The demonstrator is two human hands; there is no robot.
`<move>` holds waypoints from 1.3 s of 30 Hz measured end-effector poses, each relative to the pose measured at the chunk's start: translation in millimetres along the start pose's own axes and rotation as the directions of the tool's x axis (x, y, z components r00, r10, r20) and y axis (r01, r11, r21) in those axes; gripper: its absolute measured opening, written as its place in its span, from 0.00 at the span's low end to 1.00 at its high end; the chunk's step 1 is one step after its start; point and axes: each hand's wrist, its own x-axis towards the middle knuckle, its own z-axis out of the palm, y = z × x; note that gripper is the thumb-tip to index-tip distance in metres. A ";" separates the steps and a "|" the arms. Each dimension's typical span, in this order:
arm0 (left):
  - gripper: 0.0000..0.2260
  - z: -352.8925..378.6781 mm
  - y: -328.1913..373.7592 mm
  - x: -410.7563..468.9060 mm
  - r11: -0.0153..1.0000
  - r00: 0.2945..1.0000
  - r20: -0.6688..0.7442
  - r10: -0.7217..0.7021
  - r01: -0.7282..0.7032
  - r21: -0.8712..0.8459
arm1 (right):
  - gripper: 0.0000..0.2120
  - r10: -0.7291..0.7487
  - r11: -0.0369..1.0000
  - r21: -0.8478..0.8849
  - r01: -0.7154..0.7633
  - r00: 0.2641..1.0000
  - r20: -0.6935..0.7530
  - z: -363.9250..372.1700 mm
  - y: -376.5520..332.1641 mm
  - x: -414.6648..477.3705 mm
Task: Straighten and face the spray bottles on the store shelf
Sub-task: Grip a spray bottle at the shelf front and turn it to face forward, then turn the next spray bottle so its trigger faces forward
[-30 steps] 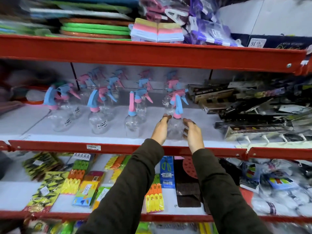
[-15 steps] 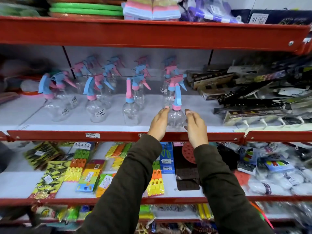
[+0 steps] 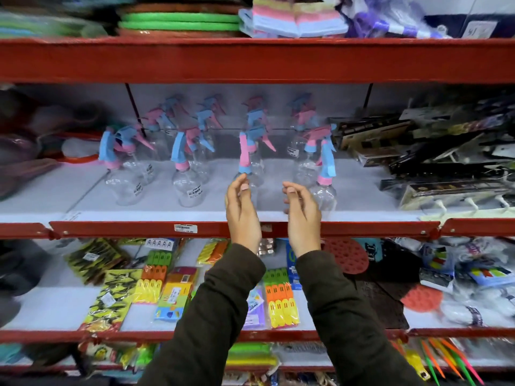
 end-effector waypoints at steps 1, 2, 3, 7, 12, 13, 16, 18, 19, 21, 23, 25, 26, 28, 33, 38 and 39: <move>0.14 -8.5 1.0 11.7 1.000 1.000 -0.019 -0.014 0.014 0.020 | 0.13 0.032 0.999 0.001 -0.032 0.999 0.016 10.6 -1.8 4.1; 0.15 -16.1 2.1 23.0 0.998 1.000 -0.020 -0.024 0.025 0.055 | 0.14 0.066 0.998 -0.005 -0.066 0.997 0.037 20.4 -3.3 8.9; 0.16 -21.9 3.2 33.3 0.996 0.999 -0.006 -0.034 0.034 0.087 | 0.15 0.102 0.995 -0.018 -0.101 0.993 0.057 29.5 -4.8 13.9; 0.18 -30.9 4.5 63.0 0.978 0.982 0.132 -0.134 0.110 0.178 | 0.16 0.201 0.980 -0.030 -0.199 0.976 0.087 57.6 -9.8 28.6; 0.19 -35.9 2.9 70.4 0.963 0.930 0.268 -0.252 0.213 0.165 | 0.14 0.240 0.971 -0.010 -0.240 0.967 0.083 68.1 -6.4 29.0; 0.19 -37.9 2.1 70.1 0.962 0.924 0.279 -0.261 0.222 0.161 | 0.14 0.245 0.969 -0.006 -0.245 0.966 0.079 67.3 -5.5 28.5; 0.19 -43.1 2.5 66.6 0.955 0.914 0.286 -0.287 0.252 0.155 | 0.15 0.243 0.970 -0.022 -0.242 0.967 0.077 62.2 -2.8 25.4; 0.19 -45.6 2.9 62.2 0.952 0.906 0.302 -0.296 0.256 0.167 | 0.15 0.232 0.973 -0.030 -0.231 0.969 0.083 58.2 -0.8 21.5; 0.19 -46.6 3.1 59.1 0.952 0.903 0.311 -0.296 0.252 0.175 | 0.13 0.227 0.974 -0.035 -0.225 0.970 0.083 55.8 -0.1 19.6; 0.16 -48.1 4.1 53.9 0.950 0.905 0.303 -0.298 0.250 0.187 | 0.12 0.214 0.976 -0.057 -0.210 0.974 0.073 51.8 -0.1 16.7; 0.11 -48.9 5.7 50.1 0.950 0.912 0.288 -0.291 0.241 0.196 | 0.11 0.192 0.980 -0.067 -0.187 0.979 0.066 48.6 -0.5 13.4; 0.10 -48.5 8.2 47.4 0.950 0.915 0.281 -0.289 0.237 0.206 | 0.11 0.179 0.983 -0.060 -0.175 0.982 0.068 46.2 -0.4 8.5; 0.11 -48.1 9.3 47.1 0.949 0.917 0.278 -0.287 0.232 0.216 | 0.11 0.178 0.983 -0.058 -0.174 0.981 0.074 45.3 -0.5 6.3; 0.14 -48.2 12.0 45.7 0.948 0.918 0.283 -0.279 0.216 0.236 | 0.13 0.182 0.983 -0.056 -0.177 0.979 0.089 44.7 -1.4 2.8; 0.17 -55.6 13.2 37.0 0.959 0.945 0.257 -0.203 0.138 0.249 | 0.16 0.073 0.996 -0.060 -0.072 0.997 0.011 45.9 -12.1 -9.0; 0.15 -80.2 21.7 36.2 0.993 0.986 0.156 -0.058 0.042 0.107 | 0.12 -0.099 0.995 -0.031 0.096 0.986 -0.136 56.1 -34.7 -30.0; 0.14 -86.7 23.9 38.1 0.996 0.990 0.136 -0.045 0.033 0.086 | 0.11 -0.116 0.993 -0.013 0.115 0.981 -0.155 61.6 -39.5 -34.6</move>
